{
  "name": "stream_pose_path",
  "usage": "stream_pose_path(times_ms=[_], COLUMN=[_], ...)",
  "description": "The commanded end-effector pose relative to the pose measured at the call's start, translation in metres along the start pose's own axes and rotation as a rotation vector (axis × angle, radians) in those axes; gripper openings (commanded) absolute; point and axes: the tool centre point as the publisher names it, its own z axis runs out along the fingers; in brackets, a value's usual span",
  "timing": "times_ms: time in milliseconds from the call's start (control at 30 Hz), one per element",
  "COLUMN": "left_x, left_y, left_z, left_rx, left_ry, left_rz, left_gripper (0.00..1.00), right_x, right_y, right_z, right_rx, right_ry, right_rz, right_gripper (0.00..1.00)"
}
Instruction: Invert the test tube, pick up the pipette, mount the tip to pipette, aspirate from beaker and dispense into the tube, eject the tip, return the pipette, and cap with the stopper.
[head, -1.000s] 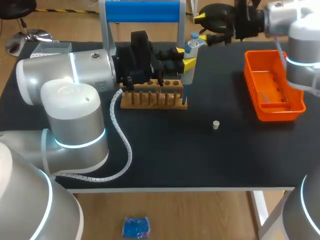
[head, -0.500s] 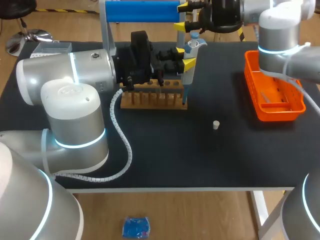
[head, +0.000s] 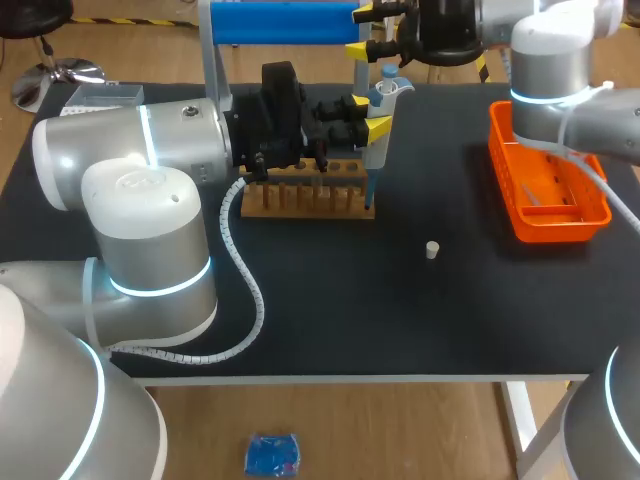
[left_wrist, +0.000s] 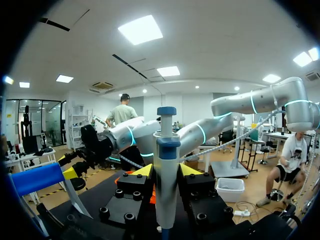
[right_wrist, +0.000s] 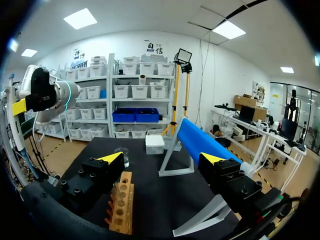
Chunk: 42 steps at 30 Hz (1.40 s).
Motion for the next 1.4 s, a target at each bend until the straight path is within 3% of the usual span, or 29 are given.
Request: stream_pose_path(times_ms=[33,600,800,1133,1400], left_x=[0.001,0.001,-0.038,-0.110,-0.159], left_y=[0.001,0.001,0.014,0.012,0.016], left_z=[0.001,0.001,-0.030,-0.102,-0.142], left_rx=[0.006,0.006,-0.062,-0.153,-0.228], left_ry=[-0.006,-0.006,-0.089,-0.196,-0.271], left_rz=[0.000,0.000,-0.042,-0.074,-0.115], left_gripper=[0.00,0.00,0.00,0.00,0.00], right_x=[0.000,0.000,0.000,0.000,0.000], right_y=[0.001,0.001,0.001,0.001,0.001], right_z=[-0.001,-0.001,-0.001,-0.001,-0.001], right_rx=[0.003,0.003,0.003,0.003,0.003], right_ry=[0.002,0.002,0.002,0.002,0.002], right_rz=[0.000,0.000,0.000,0.000,0.000], right_gripper=[1.00,1.00,1.00,1.00,1.00])
